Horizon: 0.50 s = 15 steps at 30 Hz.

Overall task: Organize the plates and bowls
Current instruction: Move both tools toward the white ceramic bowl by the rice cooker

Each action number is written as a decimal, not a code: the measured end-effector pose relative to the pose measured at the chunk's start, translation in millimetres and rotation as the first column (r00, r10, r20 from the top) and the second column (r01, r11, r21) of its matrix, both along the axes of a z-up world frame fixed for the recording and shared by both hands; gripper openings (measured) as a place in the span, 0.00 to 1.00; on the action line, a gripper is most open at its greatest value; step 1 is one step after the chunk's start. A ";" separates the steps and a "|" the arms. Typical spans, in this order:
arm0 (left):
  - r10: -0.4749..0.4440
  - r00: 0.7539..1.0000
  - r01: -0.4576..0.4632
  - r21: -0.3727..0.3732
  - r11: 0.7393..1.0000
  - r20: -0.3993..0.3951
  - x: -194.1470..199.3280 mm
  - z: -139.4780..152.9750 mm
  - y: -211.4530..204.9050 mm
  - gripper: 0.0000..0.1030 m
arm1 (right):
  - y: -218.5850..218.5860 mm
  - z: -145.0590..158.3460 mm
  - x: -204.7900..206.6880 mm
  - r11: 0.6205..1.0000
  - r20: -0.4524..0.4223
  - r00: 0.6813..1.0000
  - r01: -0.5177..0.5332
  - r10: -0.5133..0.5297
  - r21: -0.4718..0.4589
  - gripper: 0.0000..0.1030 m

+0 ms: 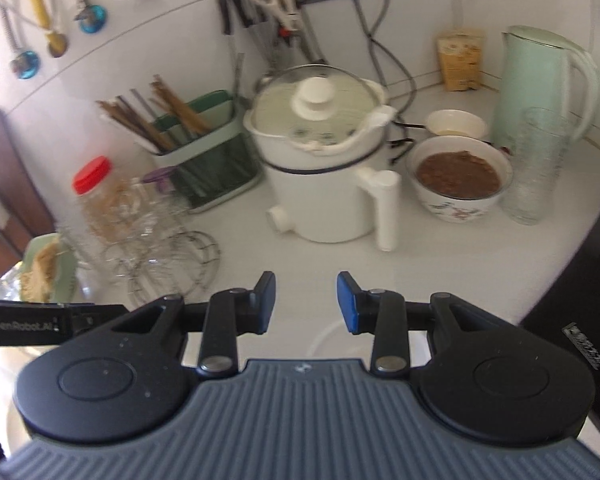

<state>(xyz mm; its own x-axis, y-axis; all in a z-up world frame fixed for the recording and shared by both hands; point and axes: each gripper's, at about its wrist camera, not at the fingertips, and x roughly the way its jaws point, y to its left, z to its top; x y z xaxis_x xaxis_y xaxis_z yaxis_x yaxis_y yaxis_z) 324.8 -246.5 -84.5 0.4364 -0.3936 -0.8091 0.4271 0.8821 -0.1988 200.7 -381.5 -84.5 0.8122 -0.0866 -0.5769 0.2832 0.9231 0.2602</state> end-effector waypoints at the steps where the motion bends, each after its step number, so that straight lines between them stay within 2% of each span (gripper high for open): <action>1: -0.009 1.000 0.009 0.003 1.000 -0.001 1.2 -2.5 -5.0 0.51 | -4.7 -2.4 -1.1 1.000 -0.005 1.000 0.011 -0.011 0.000 0.36; 7: -0.103 0.995 0.103 0.027 0.994 0.015 3.9 -19.4 -42.1 0.53 | -31.0 -17.1 -6.2 0.998 -0.036 0.997 0.069 -0.069 0.001 0.36; 15: -0.209 0.976 0.212 0.042 0.976 -0.066 4.2 -52.3 -94.6 0.53 | -56.7 -38.5 -10.5 0.994 -0.096 0.989 0.109 -0.109 -0.011 0.36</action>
